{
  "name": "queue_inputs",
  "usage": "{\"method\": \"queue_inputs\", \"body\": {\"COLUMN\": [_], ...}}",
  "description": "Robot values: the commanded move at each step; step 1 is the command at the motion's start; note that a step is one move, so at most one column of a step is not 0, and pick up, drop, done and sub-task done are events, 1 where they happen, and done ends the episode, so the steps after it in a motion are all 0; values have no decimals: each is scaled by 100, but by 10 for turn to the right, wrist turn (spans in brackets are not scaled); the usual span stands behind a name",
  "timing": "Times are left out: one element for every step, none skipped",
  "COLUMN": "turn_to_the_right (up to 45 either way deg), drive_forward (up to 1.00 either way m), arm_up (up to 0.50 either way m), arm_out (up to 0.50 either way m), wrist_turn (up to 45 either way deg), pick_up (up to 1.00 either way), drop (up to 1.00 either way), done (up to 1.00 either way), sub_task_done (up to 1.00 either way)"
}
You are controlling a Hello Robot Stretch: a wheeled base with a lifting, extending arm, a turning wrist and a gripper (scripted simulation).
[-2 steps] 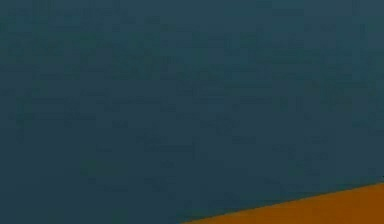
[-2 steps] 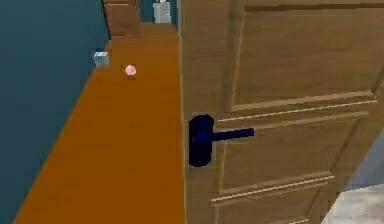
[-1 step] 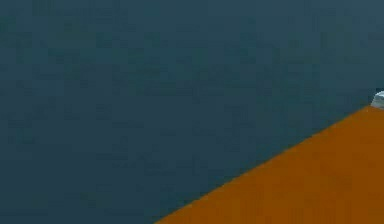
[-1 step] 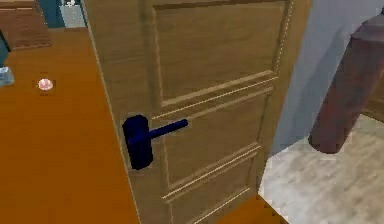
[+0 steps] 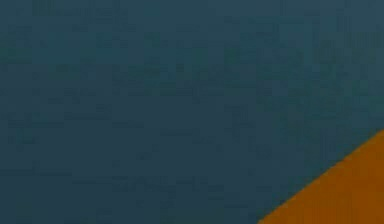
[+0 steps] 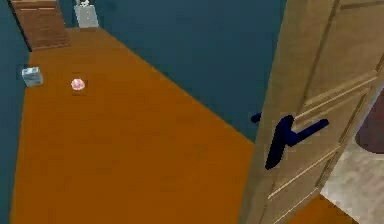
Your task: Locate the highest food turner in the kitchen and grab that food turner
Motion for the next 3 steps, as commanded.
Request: {"method": "queue_inputs", "body": {"turn_to_the_right": [450,90,0], "drive_forward": [0,0,60], "arm_up": [0,0,0], "arm_out": [0,0,0], "wrist_turn": [0,0,0], "pick_up": [0,0,0], "drop": [0,0,0], "done": [0,0,0], "sub_task_done": [0,0,0]}}
